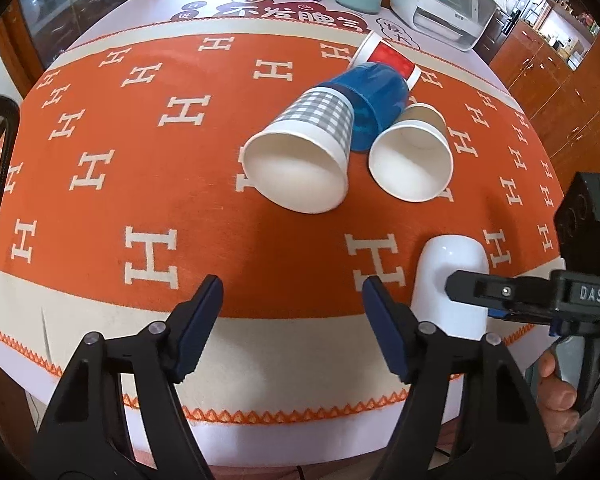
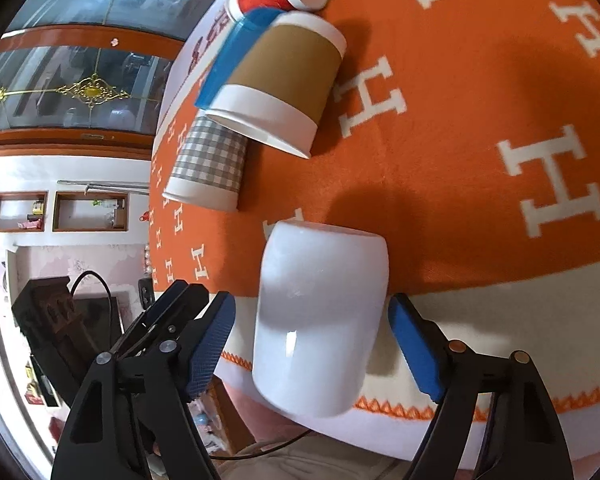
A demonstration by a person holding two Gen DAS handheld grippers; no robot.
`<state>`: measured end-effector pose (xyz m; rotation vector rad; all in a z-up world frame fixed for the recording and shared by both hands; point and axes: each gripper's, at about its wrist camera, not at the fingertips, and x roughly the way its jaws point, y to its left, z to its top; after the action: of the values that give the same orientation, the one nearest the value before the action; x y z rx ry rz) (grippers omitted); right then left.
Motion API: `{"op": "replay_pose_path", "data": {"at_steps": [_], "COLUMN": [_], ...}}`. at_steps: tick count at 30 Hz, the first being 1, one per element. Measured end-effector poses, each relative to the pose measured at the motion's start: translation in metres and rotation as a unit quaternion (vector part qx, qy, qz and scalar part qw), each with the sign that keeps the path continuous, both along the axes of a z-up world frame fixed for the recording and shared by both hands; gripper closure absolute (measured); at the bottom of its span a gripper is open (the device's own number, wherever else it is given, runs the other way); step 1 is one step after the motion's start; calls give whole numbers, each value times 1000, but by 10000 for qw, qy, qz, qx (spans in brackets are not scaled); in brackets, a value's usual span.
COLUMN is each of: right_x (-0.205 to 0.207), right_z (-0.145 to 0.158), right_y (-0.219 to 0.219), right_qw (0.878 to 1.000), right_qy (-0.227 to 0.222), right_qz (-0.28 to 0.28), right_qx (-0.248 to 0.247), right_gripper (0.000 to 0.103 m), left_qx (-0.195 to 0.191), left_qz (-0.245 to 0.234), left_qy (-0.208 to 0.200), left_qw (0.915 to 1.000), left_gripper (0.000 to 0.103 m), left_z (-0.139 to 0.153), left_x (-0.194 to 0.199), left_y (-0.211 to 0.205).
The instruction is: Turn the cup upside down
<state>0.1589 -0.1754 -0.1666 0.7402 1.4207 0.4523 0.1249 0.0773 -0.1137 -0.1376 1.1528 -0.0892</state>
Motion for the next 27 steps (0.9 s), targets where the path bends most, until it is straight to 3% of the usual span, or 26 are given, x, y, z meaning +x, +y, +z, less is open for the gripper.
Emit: {"op": "replay_pose_path", "data": {"at_steps": [2,3,9,14,20,27], "right_x": [3,4,-1,-9,-17,-30], "right_z": [-1,-3,4,34,58,65], "right_y": [2,2,11,13,20,45], "right_qw": [10000,10000,9994,9940,9742,9307], "right_qy": [-10,-13,-264,-1009,-1992,-3188], "right_qz": [23,38,191,224,114,130], "right_qx": [-7,-16,-77,-350,-1055,-1788], "right_gripper": [31,40,41,41,41,41], "left_qx": [-55,-88,-153,-71,178,222], "left_qz": [-9,-8,-13,64,144,272], "left_qy": [-28,-32,-84,-295,-609,-726], "left_qw": [10000,10000,9998,9995,9979,9967], "left_gripper": [33,33,33,33,33,33], "left_z": [-1,-2,-2,5,14,14], "left_x": [0,0,-1,-2,-6,-9], "left_y": [1,2,2,3,4,8]}}
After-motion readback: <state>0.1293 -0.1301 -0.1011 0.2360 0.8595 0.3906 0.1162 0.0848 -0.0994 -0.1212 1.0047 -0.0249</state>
